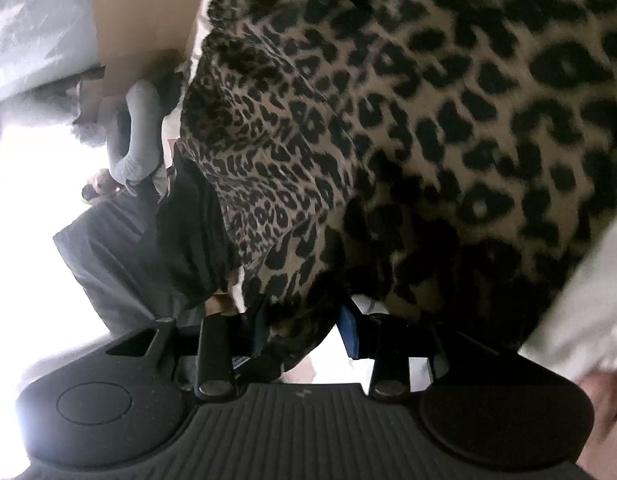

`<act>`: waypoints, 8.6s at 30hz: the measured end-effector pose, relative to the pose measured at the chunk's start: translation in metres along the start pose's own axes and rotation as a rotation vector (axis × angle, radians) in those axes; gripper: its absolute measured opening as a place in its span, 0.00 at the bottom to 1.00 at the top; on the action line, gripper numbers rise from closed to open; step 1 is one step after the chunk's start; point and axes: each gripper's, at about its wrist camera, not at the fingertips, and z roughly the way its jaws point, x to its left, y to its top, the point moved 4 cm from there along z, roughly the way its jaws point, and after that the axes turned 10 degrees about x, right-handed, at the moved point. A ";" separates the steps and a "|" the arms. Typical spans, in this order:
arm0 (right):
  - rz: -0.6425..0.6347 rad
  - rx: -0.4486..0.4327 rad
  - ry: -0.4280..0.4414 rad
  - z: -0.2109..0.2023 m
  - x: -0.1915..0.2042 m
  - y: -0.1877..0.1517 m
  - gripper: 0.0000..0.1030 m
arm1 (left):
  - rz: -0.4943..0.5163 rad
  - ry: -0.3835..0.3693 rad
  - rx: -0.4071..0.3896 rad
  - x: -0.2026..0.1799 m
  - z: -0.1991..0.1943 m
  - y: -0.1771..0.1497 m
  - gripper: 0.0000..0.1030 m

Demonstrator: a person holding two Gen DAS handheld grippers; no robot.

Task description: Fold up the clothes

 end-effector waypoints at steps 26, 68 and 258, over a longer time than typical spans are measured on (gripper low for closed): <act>0.173 0.037 0.137 0.004 -0.025 -0.012 0.58 | -0.044 -0.015 -0.040 -0.006 0.010 -0.011 0.03; 0.072 0.055 -0.021 -0.010 -0.029 -0.010 0.08 | -0.057 0.015 0.066 0.010 0.020 -0.034 0.10; -0.988 -0.440 -1.099 -0.058 0.177 0.248 0.45 | 0.109 0.674 -0.370 0.118 -0.055 0.250 0.36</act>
